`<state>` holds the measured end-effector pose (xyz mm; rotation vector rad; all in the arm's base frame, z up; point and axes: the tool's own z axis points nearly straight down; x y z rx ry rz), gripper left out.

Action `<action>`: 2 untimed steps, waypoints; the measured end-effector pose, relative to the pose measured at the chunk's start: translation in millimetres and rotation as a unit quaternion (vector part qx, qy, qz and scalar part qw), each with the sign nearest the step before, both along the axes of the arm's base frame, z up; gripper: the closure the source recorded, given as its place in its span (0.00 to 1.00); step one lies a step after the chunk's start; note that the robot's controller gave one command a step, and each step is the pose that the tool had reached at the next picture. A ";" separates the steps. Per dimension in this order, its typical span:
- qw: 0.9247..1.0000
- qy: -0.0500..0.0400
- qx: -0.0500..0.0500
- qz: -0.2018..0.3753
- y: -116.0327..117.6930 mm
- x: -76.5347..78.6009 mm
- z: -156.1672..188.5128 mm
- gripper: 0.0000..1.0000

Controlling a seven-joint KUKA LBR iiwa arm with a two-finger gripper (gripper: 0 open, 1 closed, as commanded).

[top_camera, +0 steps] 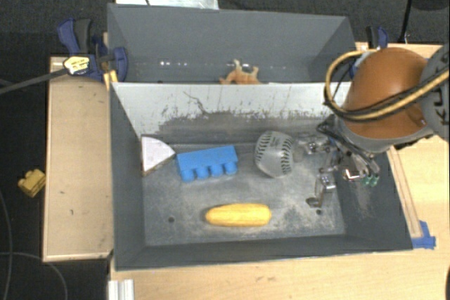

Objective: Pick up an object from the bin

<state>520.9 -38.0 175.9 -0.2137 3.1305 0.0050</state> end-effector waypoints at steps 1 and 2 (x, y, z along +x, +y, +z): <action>1.000 0.001 -0.003 -0.031 13.6 -12.0 -1.1 0.00; 1.000 0.000 0.000 -0.020 49.6 -0.2 -23.9 0.00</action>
Offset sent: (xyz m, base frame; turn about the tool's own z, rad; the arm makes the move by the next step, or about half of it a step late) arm 0.0151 0.0460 -0.0545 -0.0919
